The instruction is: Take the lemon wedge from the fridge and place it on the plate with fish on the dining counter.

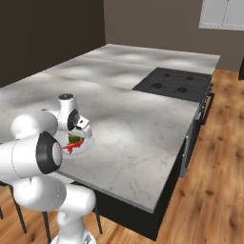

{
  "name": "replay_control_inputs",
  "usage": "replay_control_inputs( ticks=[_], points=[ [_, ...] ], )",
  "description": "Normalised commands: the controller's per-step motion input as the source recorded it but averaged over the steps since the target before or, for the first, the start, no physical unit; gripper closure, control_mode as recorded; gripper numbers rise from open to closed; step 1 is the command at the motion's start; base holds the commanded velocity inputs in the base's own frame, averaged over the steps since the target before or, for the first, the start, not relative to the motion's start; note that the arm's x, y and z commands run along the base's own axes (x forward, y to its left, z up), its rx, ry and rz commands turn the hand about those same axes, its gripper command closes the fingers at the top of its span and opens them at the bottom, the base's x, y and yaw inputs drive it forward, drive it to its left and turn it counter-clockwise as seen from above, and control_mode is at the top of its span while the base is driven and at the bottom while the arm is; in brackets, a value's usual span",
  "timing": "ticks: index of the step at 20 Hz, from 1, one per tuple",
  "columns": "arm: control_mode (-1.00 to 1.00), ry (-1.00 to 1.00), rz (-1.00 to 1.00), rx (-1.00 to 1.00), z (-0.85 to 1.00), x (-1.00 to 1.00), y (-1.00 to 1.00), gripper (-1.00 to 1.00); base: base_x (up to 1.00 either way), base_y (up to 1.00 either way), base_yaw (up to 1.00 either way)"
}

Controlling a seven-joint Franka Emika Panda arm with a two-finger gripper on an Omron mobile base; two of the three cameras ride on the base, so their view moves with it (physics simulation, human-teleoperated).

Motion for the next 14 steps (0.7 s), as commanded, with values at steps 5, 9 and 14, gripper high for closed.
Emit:
replay_control_inputs(
  ticks=[5,9,14],
  points=[
    [-1.00,0.03,0.00,0.00,-0.31,0.05,0.00,1.00,0.00,0.00,0.00],
    [-1.00,0.00,0.00,-0.01,-0.32,0.32,0.00,1.00,0.00,0.00,0.00],
    [-1.00,0.00,0.00,0.00,-0.31,0.42,0.00,1.00,0.00,0.00,0.00]
  ],
)
